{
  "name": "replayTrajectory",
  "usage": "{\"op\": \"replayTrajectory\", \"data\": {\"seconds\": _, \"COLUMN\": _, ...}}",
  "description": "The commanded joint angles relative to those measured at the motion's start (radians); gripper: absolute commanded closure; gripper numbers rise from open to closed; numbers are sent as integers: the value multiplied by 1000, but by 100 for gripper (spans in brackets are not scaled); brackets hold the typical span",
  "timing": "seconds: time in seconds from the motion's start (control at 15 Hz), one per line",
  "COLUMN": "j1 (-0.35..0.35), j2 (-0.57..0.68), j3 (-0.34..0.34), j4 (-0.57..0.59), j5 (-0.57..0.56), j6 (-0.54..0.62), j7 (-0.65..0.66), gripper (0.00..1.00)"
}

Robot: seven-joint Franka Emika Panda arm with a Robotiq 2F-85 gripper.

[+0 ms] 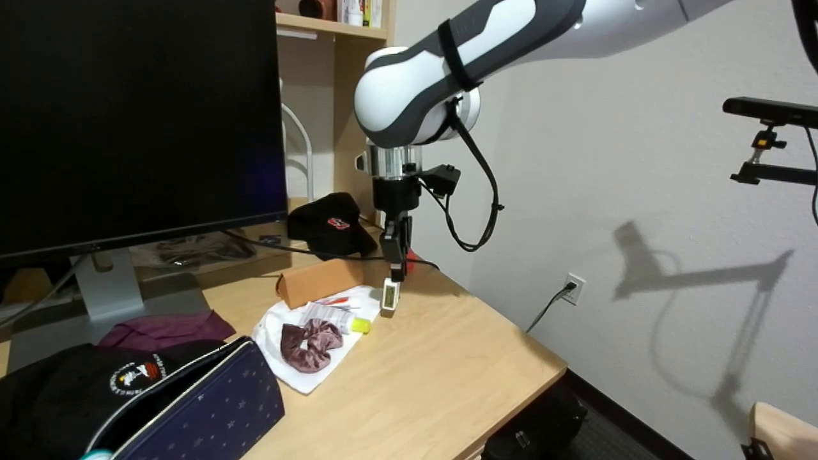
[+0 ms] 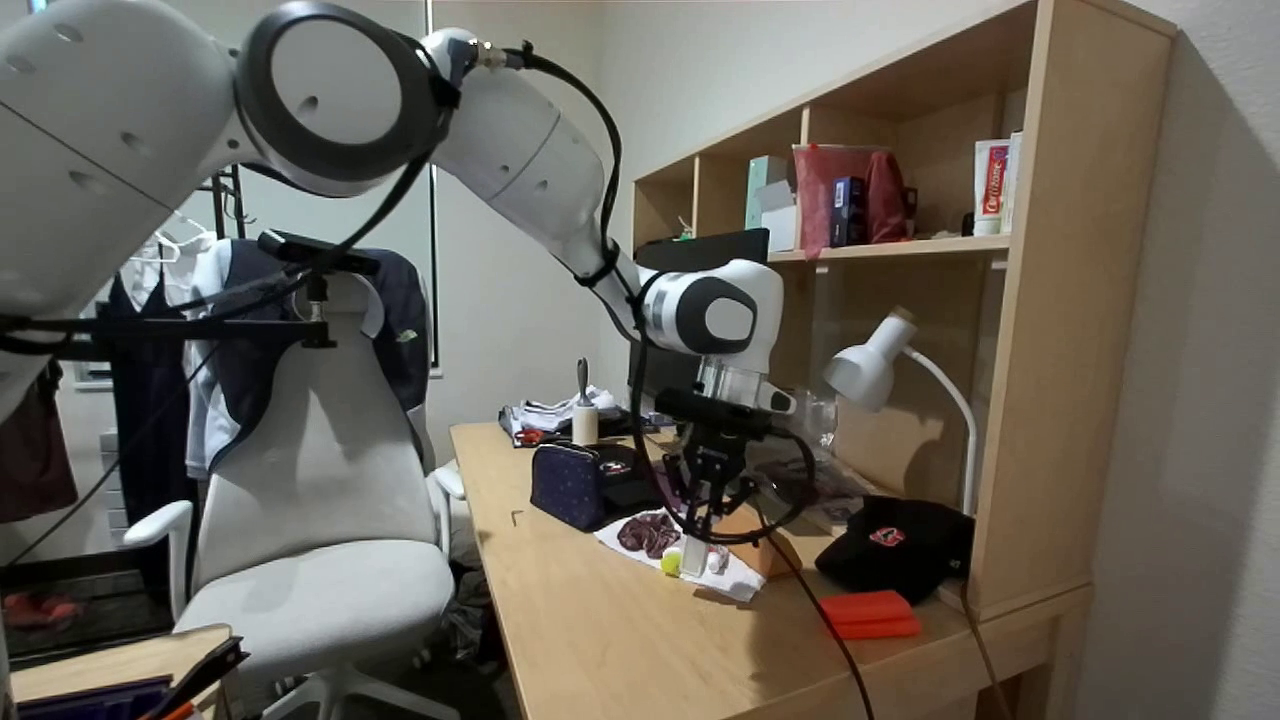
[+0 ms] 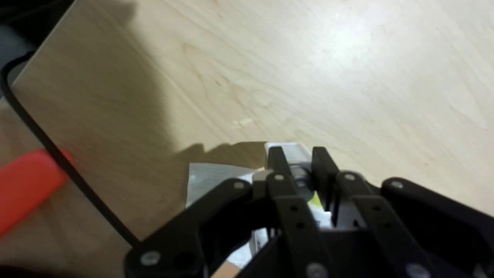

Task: Move the white bottle on the right side of the desk to the left

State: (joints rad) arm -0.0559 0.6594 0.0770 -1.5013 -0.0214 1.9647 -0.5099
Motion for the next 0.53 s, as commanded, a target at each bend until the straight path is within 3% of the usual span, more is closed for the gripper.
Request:
{"op": "replayTrajectory", "data": {"seconds": 0.0, "j1": 8, "j2": 92, "j3": -4, "j4": 132, "j5": -39, "j6": -19, "j7": 0, "gripper": 88}}
{"op": "replayTrajectory", "data": {"seconds": 0.47, "j1": 6, "j2": 180, "j3": -7, "j4": 221, "j5": -35, "j6": 8, "j7": 21, "gripper": 88}}
